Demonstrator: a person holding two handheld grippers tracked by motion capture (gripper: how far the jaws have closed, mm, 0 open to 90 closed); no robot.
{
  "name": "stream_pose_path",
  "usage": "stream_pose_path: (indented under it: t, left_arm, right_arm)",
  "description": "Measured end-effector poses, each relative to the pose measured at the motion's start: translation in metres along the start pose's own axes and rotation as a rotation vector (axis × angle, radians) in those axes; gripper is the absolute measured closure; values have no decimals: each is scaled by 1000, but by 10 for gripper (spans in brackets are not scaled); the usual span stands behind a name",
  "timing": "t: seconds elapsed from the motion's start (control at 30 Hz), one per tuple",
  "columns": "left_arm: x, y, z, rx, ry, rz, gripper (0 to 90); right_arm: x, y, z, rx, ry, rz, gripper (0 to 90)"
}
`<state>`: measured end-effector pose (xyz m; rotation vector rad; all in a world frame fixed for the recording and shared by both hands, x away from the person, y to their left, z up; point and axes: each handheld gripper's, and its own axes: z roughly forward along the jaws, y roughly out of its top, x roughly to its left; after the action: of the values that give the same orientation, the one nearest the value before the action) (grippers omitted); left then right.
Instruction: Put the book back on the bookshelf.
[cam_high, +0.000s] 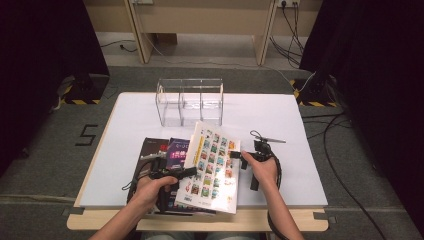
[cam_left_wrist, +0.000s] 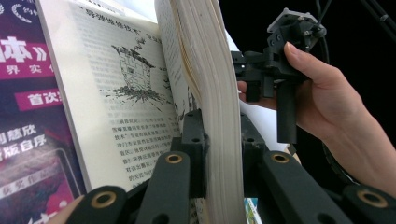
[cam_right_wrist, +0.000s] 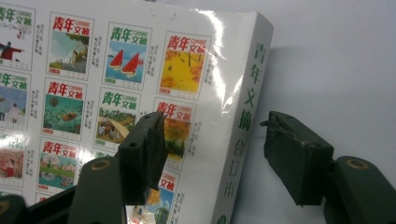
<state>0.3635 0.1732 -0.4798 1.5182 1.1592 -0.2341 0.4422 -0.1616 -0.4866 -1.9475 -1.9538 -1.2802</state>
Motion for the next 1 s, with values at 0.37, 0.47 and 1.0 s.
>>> stream_pose_path:
  t: [0.37, 0.47, 1.0]
  left_arm:
    - [3, 0, -2, 18, -18, -8, 777]
    - [6, 0, -1, 39, 1, -27, 776]
    - [7, 12, 6, 188, 139, 12, 742]
  right_arm:
    - [-2, 7, 9, 15, 79, 49, 359]
    - [-2, 7, 8, 25, 55, 37, 429]
    - [-8, 14, 9, 72, 83, 91, 491]
